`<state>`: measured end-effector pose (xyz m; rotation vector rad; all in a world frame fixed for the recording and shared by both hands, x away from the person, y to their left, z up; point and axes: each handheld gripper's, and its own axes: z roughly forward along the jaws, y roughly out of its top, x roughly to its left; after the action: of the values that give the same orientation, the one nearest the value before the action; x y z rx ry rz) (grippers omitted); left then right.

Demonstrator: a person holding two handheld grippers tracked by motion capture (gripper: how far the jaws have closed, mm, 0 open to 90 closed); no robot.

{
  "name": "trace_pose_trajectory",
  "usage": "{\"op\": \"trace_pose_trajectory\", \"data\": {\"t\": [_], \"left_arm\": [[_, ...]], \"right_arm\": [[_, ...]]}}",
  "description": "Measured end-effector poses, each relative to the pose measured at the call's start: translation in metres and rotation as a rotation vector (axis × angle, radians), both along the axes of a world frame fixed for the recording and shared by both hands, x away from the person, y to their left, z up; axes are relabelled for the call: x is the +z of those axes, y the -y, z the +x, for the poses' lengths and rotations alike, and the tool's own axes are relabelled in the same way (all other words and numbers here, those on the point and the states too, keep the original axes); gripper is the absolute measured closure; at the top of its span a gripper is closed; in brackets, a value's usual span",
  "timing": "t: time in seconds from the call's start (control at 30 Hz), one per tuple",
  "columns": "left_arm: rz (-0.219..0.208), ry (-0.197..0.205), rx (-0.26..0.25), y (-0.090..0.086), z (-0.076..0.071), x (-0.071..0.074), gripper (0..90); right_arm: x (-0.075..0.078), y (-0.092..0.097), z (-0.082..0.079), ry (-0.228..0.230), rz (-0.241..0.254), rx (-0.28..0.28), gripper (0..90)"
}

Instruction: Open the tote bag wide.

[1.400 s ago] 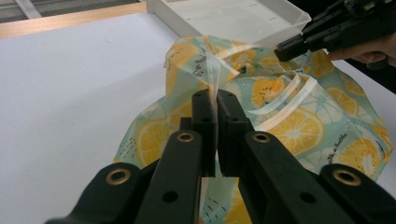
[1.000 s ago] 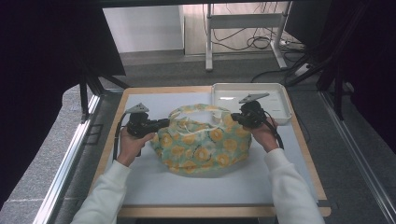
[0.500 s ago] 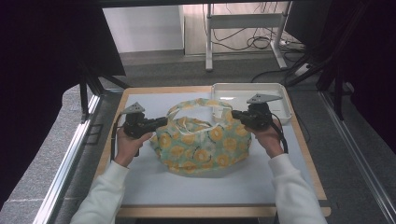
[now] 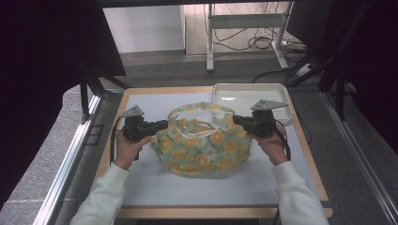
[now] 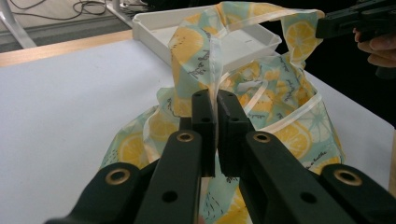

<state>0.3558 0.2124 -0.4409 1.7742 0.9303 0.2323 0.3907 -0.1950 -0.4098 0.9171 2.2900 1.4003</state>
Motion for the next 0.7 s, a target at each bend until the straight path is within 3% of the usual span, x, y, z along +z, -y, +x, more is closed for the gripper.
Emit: {"op": "trace_pose_trajectory", "data": {"t": [0.7], "left_arm": [[0.002,0.013,-0.035,0.003,-0.027,0.004,88.0]], "right_arm": [[-0.022,0.018,-0.037,-0.047,0.039,0.066,88.9]]}}
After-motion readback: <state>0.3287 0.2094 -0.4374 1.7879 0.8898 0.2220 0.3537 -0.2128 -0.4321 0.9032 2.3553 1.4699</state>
